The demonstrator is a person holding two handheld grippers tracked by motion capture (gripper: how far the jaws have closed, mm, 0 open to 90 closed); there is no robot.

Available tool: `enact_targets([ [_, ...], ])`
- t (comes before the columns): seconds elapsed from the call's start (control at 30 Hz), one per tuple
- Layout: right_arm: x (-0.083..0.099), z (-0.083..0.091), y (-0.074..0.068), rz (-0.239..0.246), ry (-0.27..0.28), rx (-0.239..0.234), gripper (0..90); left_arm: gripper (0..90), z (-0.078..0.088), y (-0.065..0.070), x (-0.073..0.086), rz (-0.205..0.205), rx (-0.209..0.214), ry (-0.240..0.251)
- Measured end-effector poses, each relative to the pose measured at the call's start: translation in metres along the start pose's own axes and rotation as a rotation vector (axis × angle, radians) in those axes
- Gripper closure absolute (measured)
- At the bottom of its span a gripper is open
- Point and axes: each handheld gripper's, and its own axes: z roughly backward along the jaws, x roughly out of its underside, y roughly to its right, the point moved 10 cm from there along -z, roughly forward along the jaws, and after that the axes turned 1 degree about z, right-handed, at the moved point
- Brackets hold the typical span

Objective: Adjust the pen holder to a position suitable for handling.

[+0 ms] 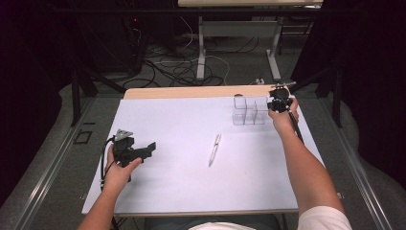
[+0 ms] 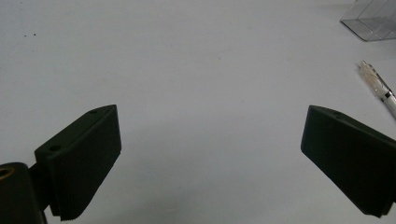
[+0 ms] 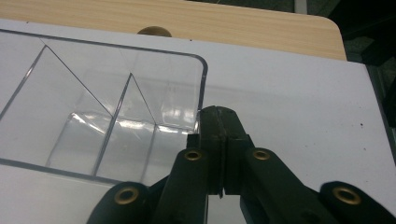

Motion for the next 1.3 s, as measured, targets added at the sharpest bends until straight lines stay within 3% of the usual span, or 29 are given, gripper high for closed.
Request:
enact_targets([
  [0.67, -0.002, -0.002, -0.043, 0.054, 0.041, -0.075, 90.0, 5.0, -0.001, 0.002, 0.000, -0.005, 0.004, 0.000],
  [1.2, -0.002, -0.002, -0.099, 0.078, 0.043, -0.150, 90.0, 5.0, -0.003, 0.003, 0.001, 0.001, 0.010, -0.004],
  [1.3, -0.002, -0.002, -0.115, 0.082, 0.043, -0.172, 90.0, 5.1, -0.002, 0.002, 0.001, -0.005, 0.009, -0.005],
])
